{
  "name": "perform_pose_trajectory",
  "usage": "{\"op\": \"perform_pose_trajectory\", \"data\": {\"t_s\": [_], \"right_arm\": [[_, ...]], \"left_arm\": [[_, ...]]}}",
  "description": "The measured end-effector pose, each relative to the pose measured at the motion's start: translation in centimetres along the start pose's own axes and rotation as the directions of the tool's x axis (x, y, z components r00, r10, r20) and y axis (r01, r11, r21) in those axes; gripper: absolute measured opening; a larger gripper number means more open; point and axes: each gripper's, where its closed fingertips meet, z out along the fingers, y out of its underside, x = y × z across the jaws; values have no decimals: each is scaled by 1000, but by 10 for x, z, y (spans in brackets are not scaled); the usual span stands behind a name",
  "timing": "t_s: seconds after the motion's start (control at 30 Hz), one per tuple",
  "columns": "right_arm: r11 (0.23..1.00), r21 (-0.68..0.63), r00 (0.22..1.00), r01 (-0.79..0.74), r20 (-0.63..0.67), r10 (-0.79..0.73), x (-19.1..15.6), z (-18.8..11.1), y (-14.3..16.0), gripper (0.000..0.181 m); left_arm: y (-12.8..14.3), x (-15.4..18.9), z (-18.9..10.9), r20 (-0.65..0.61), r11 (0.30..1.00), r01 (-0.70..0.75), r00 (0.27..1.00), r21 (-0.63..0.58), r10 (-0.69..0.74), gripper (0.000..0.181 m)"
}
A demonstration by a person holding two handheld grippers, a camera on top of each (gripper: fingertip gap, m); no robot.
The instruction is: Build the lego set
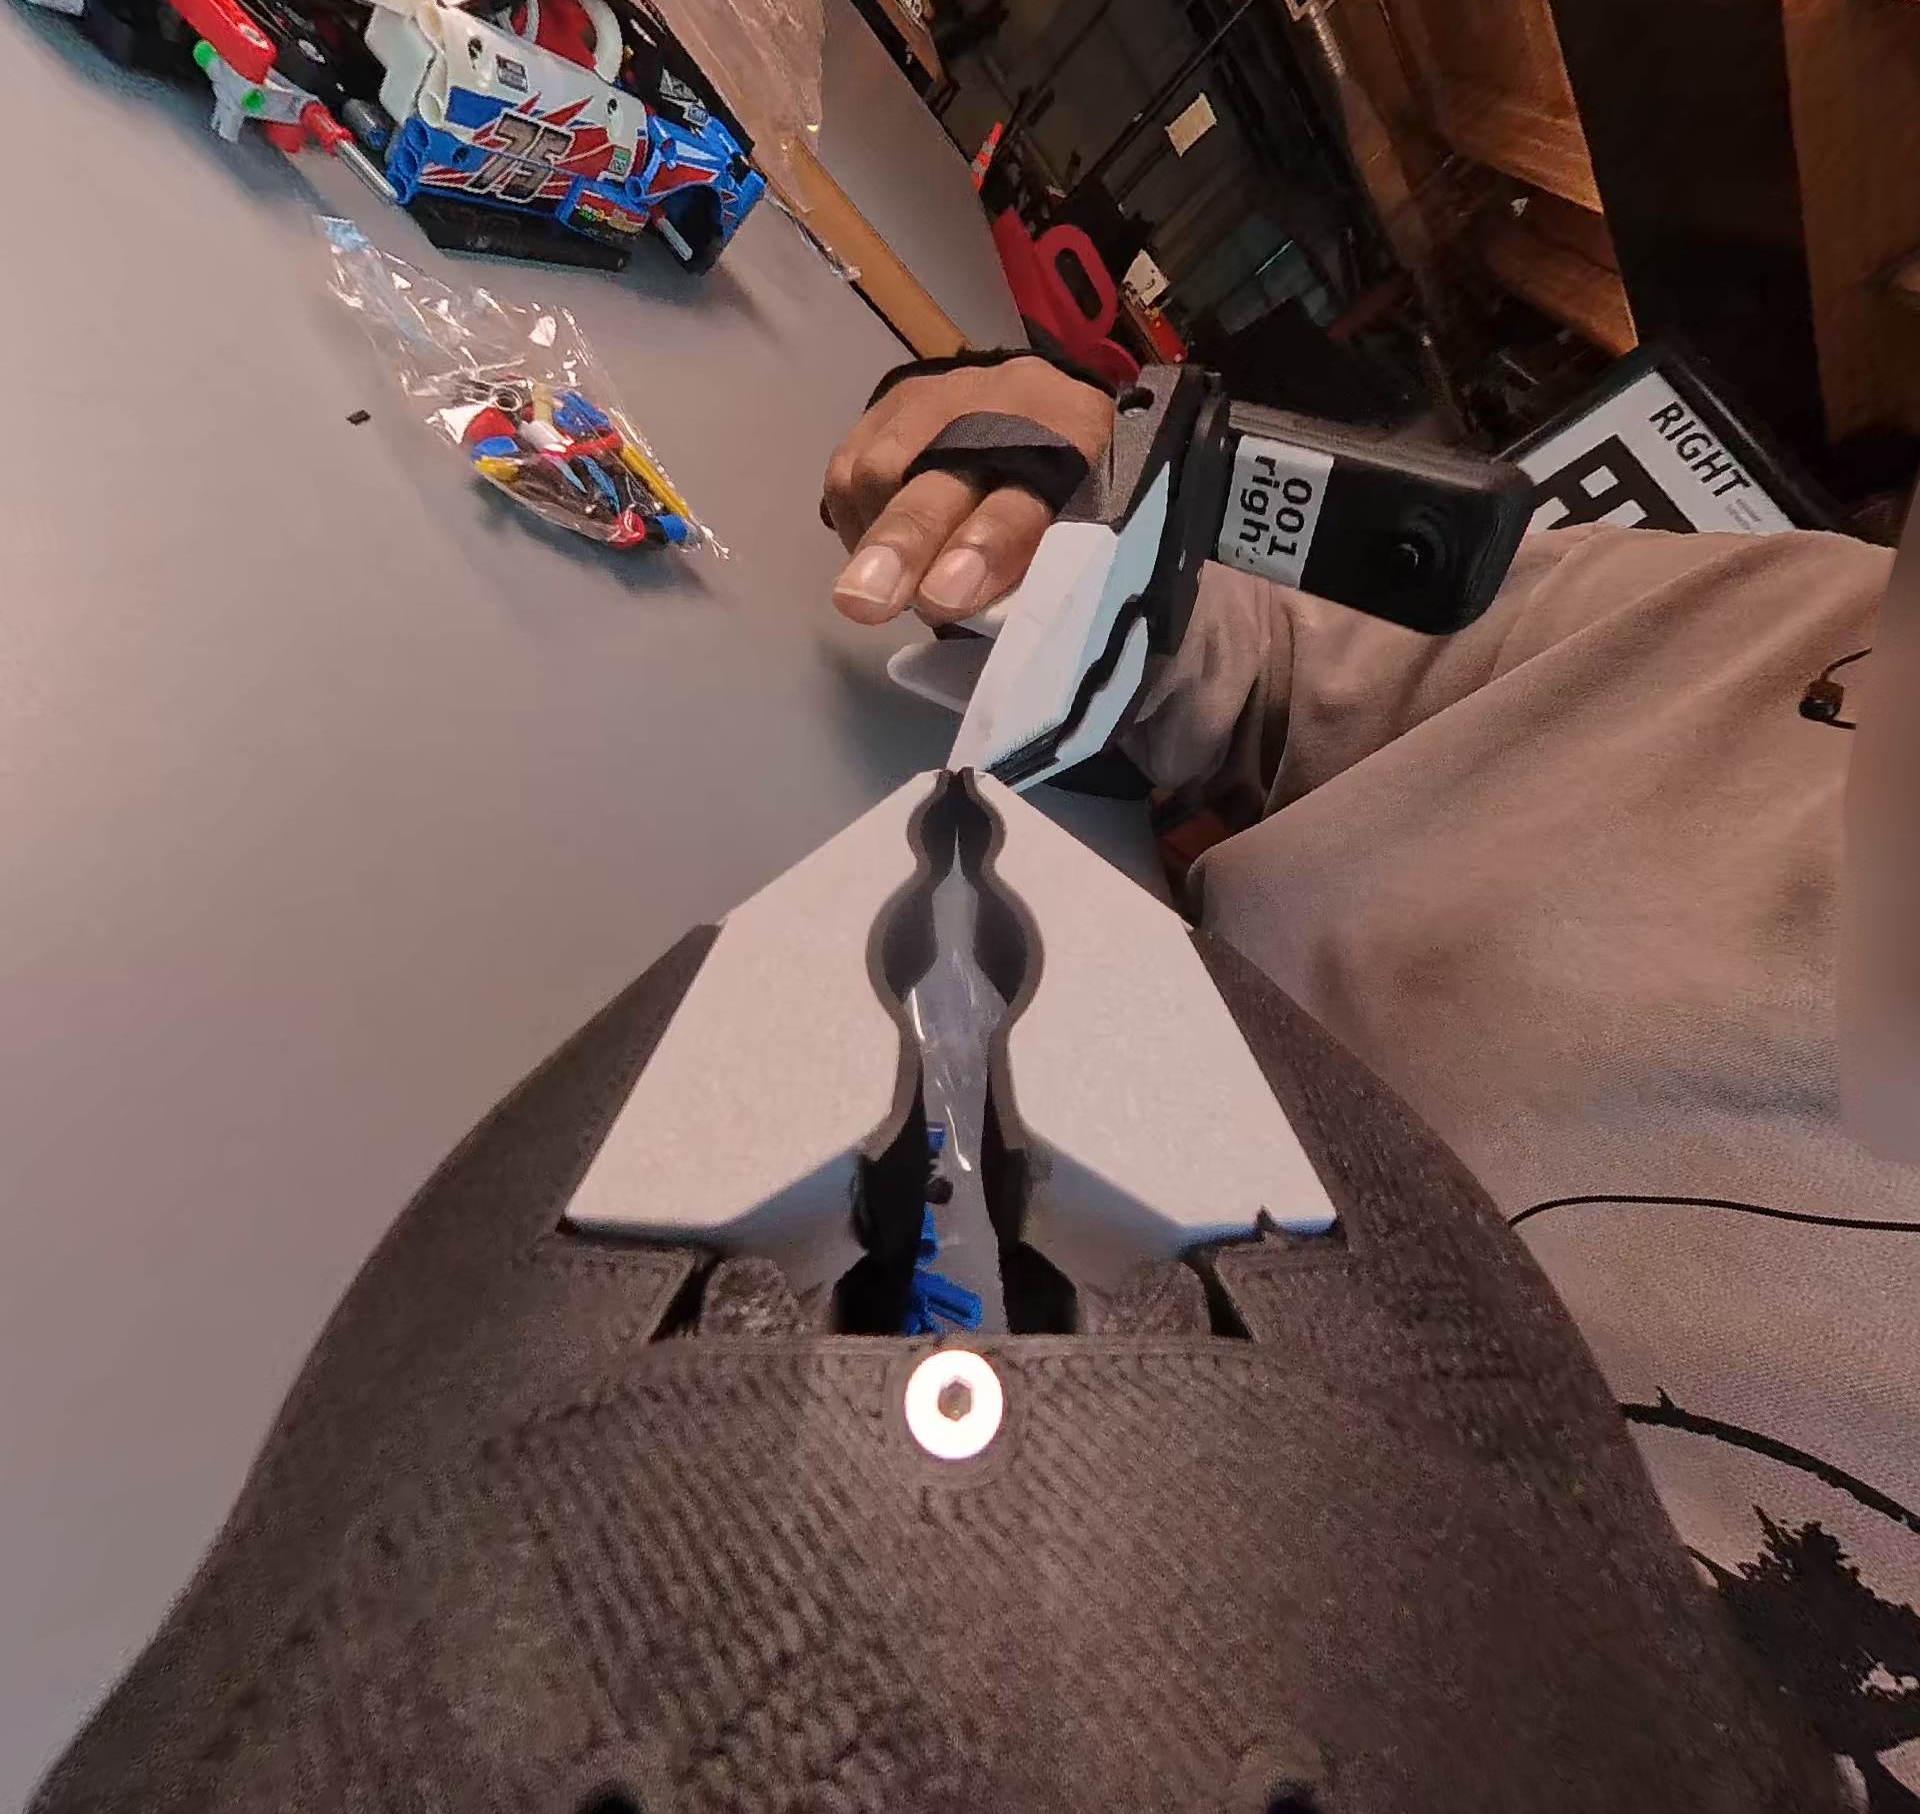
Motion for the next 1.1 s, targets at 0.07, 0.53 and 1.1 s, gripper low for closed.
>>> {"op": "perform_pose_trajectory", "data": {"t_s": [0.07,0.53,1.1], "right_arm": [[993,-20,993,114,-18,-115,-1,0,1,0],[887,-128,891,443,-52,-452,-6,3,7,0],[825,78,810,-560,260,526,-4,-16,-28,0]], "left_arm": [[1,-1,0,-10,1000,15,1000,-4,-15,0],[3,-10,1,-17,998,70,997,0,-70,0],[7,33,-2,53,919,-386,919,-74,390,15]]}}
